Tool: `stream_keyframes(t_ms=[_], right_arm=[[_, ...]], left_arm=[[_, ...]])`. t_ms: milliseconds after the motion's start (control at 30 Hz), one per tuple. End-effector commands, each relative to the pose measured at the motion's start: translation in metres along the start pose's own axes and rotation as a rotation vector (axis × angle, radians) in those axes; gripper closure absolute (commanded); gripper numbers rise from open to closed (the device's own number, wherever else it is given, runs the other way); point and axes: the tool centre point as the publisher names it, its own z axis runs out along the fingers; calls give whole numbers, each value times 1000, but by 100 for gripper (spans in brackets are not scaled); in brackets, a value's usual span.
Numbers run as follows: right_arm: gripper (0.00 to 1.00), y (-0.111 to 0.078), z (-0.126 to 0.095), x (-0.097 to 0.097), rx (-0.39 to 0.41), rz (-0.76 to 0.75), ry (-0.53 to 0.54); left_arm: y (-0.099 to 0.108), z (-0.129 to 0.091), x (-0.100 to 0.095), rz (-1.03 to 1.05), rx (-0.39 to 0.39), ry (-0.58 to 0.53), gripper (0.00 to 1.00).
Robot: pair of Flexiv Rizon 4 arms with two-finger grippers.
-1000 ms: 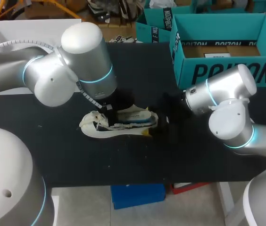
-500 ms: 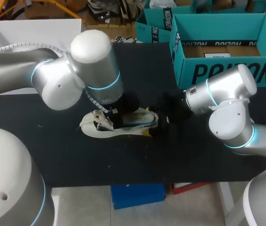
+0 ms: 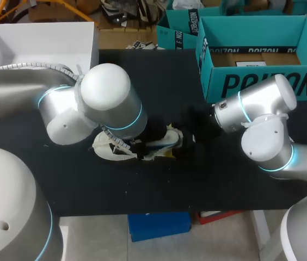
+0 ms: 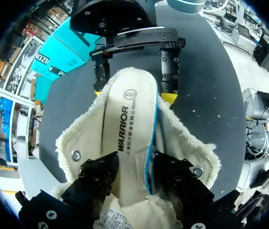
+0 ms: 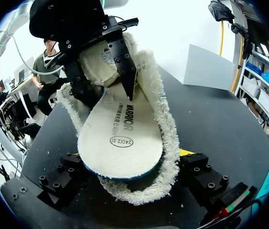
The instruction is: Take the shoe out of the shoebox, open the shoe tongue, remove and reinsert the insole, then place the shoe into the shoebox
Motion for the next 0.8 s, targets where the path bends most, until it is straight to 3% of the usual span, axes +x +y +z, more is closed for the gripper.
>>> stream_keyframes(t_ms=[33, 800], right_arm=[[100, -2, 1, -4, 2, 4, -2], [100, -2, 1, -4, 2, 4, -2]], left_arm=[[1, 2, 8, -10, 16, -48, 52], [-46, 22, -12, 34, 94, -110, 54]])
